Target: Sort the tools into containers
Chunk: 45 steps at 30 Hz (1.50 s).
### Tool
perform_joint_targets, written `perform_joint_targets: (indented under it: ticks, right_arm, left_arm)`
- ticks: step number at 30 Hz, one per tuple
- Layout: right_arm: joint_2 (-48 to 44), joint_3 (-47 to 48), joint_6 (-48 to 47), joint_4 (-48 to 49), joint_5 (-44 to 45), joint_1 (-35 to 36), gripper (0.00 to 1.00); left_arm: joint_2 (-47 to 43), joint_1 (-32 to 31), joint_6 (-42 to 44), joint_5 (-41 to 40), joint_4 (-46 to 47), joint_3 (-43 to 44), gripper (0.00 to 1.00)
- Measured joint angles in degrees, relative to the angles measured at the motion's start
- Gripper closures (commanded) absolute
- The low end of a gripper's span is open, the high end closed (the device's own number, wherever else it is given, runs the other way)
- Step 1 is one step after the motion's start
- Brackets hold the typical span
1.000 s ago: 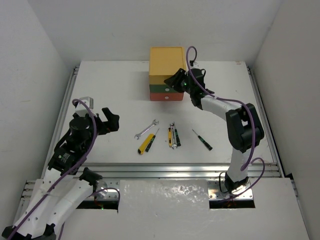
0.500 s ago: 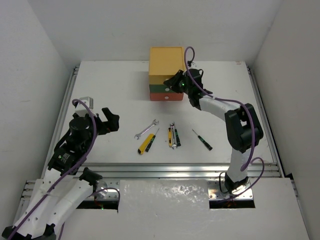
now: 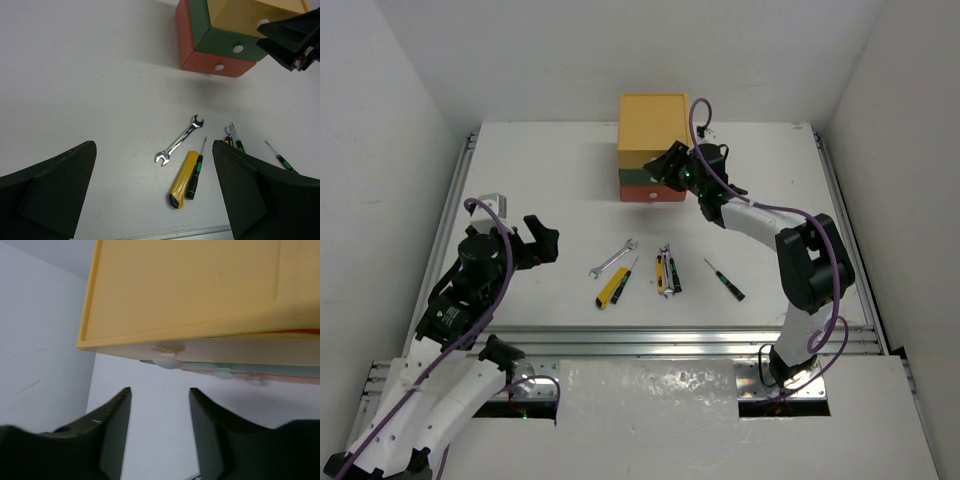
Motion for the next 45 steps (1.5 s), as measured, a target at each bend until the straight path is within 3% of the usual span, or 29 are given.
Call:
perform_joint_targets:
  ticks: [3,9,19,22,31,33,45]
  right_arm:
    - [0.04,0.42,-0.28,-0.92,0.42,0.0,0.35]
    - [0.83,3.72,-0.72,-2.16,1.66,0.0,0.38]
    - [2.89,7.26,-1.44,-6.47,3.3,0.0,0.5]
    - [2.91,7.32,-1.81,-7.1,4.42,0.0,0.63]
    - [4.13,9.4,-2.75,-8.87,5.73,0.04,0.77]
    - [4.28,9.62,-2.95,-8.96,5.84,0.04,0.84]
    - [1.22,3.34,-2.16,-3.82,5.66,0.46,0.85]
  left_arm:
    - [-0.09,0.0,0.0,0.13,0.0,-0.02,0.0]
    - [-0.22,0.0,0.0,0.15,0.02,-0.09,0.0]
    - [-0.22,0.0,0.0,0.33,0.02,-0.09,0.0]
    - [-0.22,0.0,0.0,0.35,0.02,-0.09,0.0]
    - [-0.22,0.0,0.02,0.63,0.02,-0.11,0.0]
    - [-0.22,0.0,0.04,0.98,0.04,-0.17,0.0]
    - [-0.22,0.0,0.04,1.46,0.04,-0.24,0.0]
